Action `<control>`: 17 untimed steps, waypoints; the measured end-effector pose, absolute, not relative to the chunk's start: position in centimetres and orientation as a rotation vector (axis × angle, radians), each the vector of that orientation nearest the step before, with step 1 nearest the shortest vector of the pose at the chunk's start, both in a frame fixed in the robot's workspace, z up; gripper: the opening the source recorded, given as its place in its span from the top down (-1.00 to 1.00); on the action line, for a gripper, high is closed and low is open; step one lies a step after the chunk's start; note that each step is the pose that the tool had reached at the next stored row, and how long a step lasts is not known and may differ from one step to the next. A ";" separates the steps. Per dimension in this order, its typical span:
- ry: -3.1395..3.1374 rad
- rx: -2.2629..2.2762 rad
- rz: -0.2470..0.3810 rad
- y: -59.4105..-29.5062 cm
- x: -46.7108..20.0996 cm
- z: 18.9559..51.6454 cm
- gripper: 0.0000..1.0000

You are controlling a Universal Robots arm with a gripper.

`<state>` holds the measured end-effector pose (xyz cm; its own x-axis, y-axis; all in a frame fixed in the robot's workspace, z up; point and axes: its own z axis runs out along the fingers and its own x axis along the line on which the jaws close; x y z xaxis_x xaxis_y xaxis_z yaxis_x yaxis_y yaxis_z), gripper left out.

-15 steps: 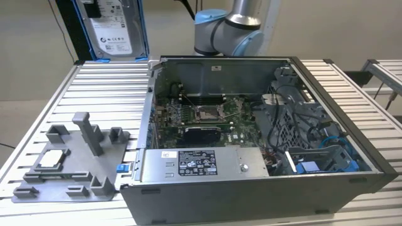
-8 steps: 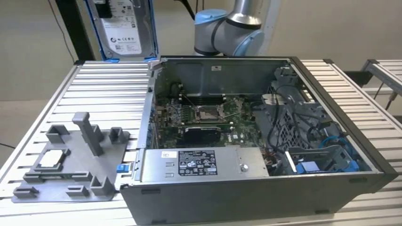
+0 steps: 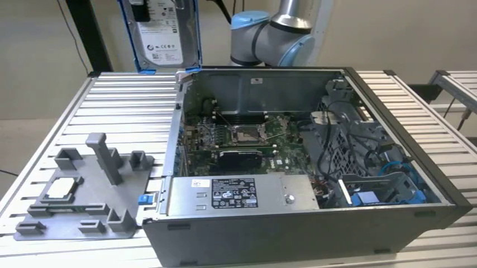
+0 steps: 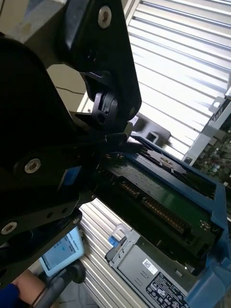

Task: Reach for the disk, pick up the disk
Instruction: 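Pick up the disk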

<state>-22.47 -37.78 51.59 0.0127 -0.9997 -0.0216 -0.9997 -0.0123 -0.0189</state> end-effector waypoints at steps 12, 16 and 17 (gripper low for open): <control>2.179 -2.223 0.004 -38.0 -19.2 51.6 1.00; 2.176 -2.225 0.004 -38.0 -18.1 51.6 1.00; 2.176 -2.226 0.004 -38.0 -17.8 51.6 1.00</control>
<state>-17.82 -38.02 51.59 0.0230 -0.9995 -0.0219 -0.9996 -0.0226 -0.0189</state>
